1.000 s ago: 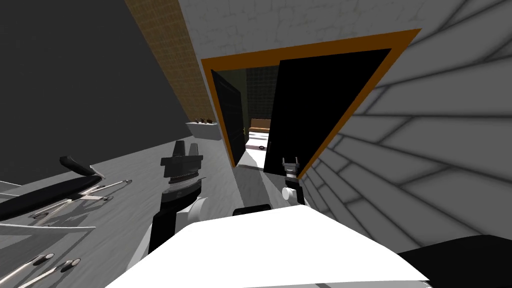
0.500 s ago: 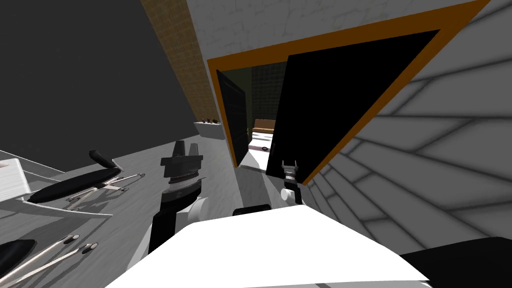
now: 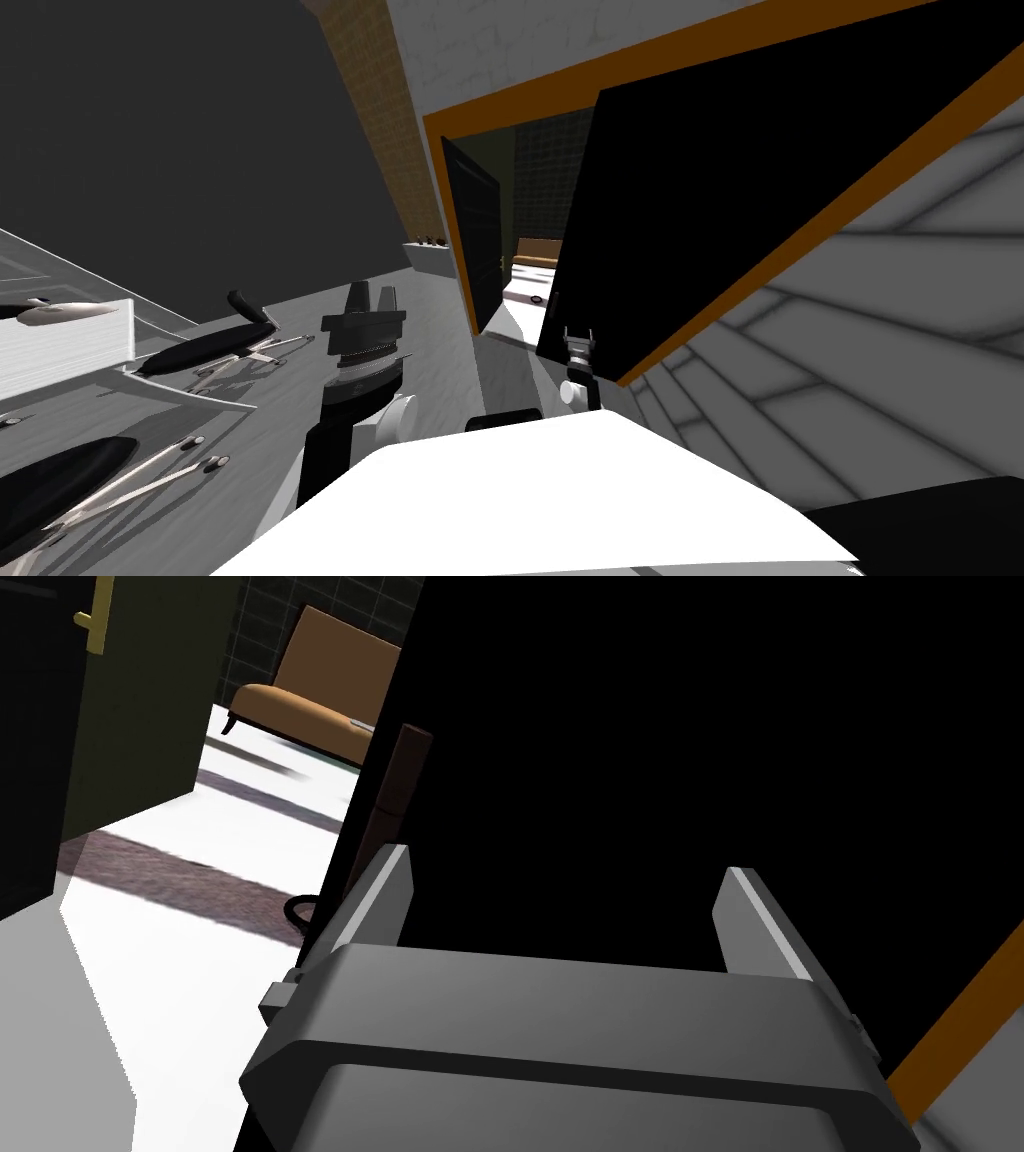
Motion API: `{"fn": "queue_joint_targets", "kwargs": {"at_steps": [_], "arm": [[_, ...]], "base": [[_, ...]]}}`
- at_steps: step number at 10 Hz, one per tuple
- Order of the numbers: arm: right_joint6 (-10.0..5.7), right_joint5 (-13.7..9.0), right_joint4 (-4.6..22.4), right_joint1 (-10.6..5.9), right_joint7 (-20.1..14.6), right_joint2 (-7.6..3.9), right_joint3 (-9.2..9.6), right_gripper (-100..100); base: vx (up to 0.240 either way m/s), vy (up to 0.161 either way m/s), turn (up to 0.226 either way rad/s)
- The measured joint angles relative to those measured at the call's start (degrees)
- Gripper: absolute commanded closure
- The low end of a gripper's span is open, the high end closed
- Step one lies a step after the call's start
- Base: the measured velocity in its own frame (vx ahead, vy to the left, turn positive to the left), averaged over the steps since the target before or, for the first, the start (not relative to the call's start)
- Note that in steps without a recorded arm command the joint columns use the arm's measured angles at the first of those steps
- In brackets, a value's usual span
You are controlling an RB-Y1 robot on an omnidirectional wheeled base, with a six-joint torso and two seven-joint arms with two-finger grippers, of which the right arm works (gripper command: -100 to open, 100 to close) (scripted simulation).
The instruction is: Push the door open
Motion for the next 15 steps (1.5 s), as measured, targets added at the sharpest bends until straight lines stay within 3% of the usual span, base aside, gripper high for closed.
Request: {"fn": "queue_joint_targets", "kwargs": {"at_steps": [3, 15], "arm": [[-0.71, -2.3, 4.2, -1.53, -2.4, 0.66, -0.07, -100], [-4.67, -9.7, 18.0, -4.39, -12.1, 3.05, 0.4, -100]], "base": [[0.106, -0.055, 0.147], [0.088, -0.063, 0.107]]}}
